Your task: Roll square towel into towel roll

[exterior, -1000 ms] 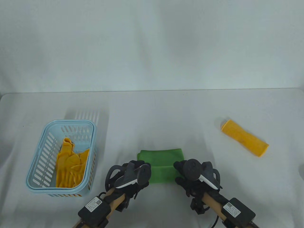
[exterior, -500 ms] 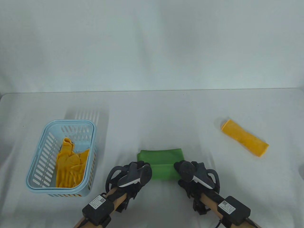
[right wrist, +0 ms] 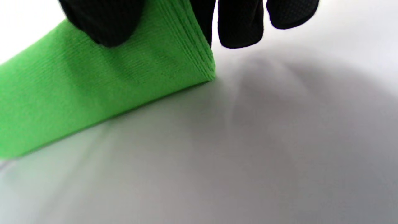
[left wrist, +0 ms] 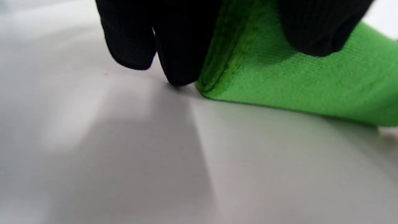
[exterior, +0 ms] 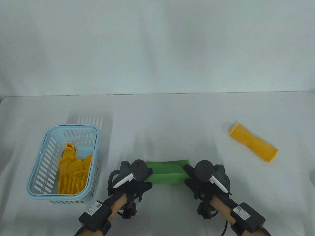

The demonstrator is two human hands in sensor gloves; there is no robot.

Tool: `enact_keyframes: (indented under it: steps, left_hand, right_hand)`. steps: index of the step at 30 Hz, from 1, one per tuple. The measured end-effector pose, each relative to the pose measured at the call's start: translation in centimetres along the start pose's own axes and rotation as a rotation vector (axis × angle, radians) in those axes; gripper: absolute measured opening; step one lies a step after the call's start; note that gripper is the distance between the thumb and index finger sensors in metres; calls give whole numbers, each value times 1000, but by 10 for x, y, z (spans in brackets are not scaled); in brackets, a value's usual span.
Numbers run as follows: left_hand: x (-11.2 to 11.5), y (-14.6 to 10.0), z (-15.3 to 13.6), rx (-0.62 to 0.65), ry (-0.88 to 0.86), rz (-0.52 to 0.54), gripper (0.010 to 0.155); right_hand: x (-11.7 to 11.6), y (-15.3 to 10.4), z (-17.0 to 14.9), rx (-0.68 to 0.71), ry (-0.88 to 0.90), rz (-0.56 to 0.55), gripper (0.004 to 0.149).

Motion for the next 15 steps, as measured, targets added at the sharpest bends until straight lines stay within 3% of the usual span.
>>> enact_keyframes:
  steps: [6,12,15]
  left_hand:
    - [-1,-2,-7,-46,-77,-23,72]
    - [2,-2,-6,-54,-44,-50,71]
    - [0,-2,-7,-83,24,-9,71]
  right_hand:
    - [3,-1,-5,-52,72,7,65]
    - [1,-3,-4,-70,50,9,64]
    - [3,-2,-7,-80,60,-12,66]
Point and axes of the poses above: the tracker on the back of each hand, its own z axis roughly to the thumb side, its own y axis roughly from the wrist to the fingertips, x = y × z, the point moved 3 cm from there along y, roughly from the wrist to the fingertips, and after that the axes turned 6 degrees about y, right-handed, at the moved point
